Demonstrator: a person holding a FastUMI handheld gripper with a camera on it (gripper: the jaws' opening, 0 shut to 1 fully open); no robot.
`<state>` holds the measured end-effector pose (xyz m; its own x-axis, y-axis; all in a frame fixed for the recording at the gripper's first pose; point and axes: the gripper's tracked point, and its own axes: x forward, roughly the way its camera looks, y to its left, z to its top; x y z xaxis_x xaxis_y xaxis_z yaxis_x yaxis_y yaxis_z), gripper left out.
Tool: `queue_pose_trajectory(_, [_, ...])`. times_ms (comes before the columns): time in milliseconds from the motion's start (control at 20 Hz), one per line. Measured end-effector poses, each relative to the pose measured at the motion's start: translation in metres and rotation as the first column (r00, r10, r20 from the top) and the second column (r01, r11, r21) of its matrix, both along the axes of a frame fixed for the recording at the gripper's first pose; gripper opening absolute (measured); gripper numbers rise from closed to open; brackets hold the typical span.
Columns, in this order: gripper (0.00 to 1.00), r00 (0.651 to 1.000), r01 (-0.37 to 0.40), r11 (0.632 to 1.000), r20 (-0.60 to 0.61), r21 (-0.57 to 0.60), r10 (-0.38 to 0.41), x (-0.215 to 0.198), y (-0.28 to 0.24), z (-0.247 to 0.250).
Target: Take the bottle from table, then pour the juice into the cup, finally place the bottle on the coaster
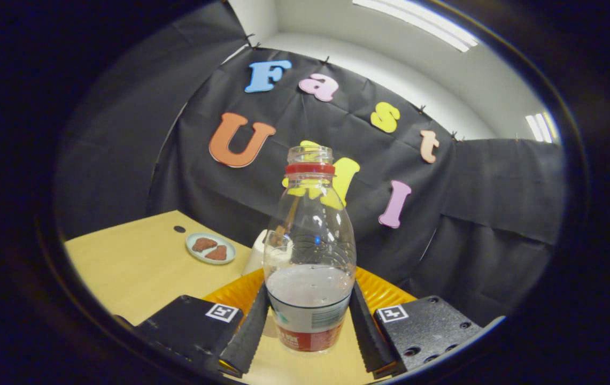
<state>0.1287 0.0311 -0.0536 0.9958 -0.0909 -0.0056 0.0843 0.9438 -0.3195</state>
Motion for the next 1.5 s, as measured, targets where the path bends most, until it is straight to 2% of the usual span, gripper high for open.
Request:
queue_pose_trajectory(150, [0.80,0.999,0.008,0.997,0.033,0.083,-0.010,0.008,-0.012,0.003])
queue_pose_trajectory(500, [0.81,0.999,-0.014,0.986,0.049,0.169,0.006,0.046,-0.019,-0.024])
queue_pose_trajectory(1000, [0.81,0.998,-0.055,0.954,-0.003,0.294,0.059,0.098,-0.022,-0.105])
queue_pose_trajectory(1300, [0.81,0.997,-0.016,0.942,-0.062,0.334,0.039,0.149,-0.038,-0.156])
queue_pose_trajectory(1500, [0.81,0.995,0.039,0.935,-0.103,0.352,-0.003,0.169,-0.051,-0.188])
